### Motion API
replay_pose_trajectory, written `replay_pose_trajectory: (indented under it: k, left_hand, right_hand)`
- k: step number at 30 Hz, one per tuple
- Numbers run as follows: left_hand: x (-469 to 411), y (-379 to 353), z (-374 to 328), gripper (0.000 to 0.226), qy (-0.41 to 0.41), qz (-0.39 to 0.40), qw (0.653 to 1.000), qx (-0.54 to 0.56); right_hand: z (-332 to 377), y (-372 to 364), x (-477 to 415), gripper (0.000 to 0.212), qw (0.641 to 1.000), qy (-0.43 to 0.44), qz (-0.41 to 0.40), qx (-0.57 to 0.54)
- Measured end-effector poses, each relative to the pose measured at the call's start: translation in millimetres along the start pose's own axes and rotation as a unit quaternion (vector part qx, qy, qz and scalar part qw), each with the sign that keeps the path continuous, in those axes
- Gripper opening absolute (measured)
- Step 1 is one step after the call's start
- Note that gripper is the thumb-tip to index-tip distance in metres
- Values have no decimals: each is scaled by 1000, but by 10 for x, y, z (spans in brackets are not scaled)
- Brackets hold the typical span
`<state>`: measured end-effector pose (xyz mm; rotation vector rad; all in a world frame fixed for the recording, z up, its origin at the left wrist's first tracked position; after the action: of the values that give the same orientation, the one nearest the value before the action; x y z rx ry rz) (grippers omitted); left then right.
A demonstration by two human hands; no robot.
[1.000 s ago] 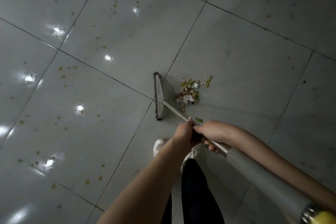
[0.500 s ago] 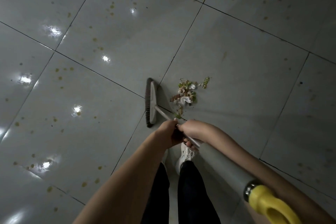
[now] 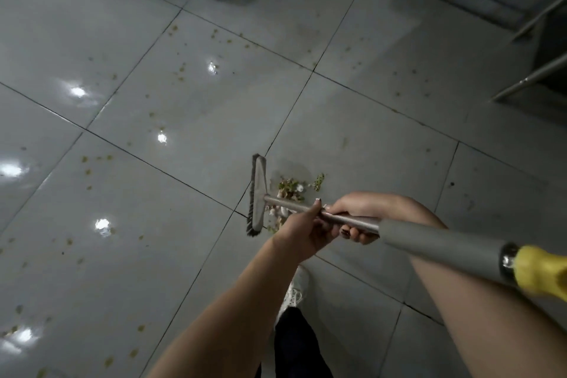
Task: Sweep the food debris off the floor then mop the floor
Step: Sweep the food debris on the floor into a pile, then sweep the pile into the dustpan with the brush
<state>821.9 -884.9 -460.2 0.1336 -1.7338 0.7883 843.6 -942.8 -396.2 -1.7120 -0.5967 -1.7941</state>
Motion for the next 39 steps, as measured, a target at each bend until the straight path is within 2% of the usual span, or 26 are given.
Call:
replay_pose_trajectory:
  k: [2,4,7,9,11,13,15,18,21,23,26,28,31,34,39]
  left_hand:
    - [153,-96,-127,33,-15,-13,999,39]
    - [347,-200,-299,31,-31,-21,997,72]
    - [579,-350,-539,37,-56,-26,994,91]
    - [749,-507,-693,36,-73,-15,992,104]
    - [911,-642,-842,37,-89,-13,990,108]
    - [1088,-750,-958,41,-109,-13,988,107]
    - [1263,-852,-1035,40,-124,-4,985,120]
    - [1547,-1009,-1135,39,-143,20,978,151]
    - [1733,-1111,-1132,37,-132,44,982,129]
    - [1895,-1162,-1151,39,-117,61,989,68]
    - [2146,-1110,-1242,56,-135,42,989,-40]
    - [2314,-1078,-1342,56,-173,17,980,-100]
    - [2603,-1009,-1535,40,-256,-20,955,-151]
    - [2961,-884,-1791,31,-347,-51,918,-184]
    - [3579,-533,-2299,20,-459,-115,855,-212]
  right_hand:
    - [132,121,255,41,998,46,-11,-40]
    - [319,278,585,31,984,140,-52,-98]
    - [593,307,1069,23,932,310,-12,-186]
    - [709,295,1357,30,906,375,2,-196]
    - [842,313,1600,28,892,421,-30,-163]
    - [989,367,1807,20,878,451,-94,-129]
    - [1109,461,1973,25,856,474,-185,-97]
    - [1264,489,2348,22,797,522,-302,-33]
    - [1334,381,2537,19,772,570,-271,-75]
    - [1394,354,2719,24,752,595,-263,-103]
    - [1512,299,3053,24,714,633,-289,-76]
    - [1603,270,3241,23,692,652,-304,-58]
    - [1737,212,3426,29,667,676,-309,-50]
    - [1898,34,3558,51,658,696,-283,-39]
    - [2242,-236,3676,24,656,704,-272,-29]
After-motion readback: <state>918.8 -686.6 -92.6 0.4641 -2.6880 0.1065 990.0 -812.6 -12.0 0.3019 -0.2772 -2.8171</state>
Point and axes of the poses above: each hand's wrist, its own x-axis away from the middle knuckle, its own y-axis out of the back of the hand, z = x × y, the point moved 10 cm from there along -x, towards the middle knuckle, and after that the axes turned 1 degree about -z, right-handed, at the moved point
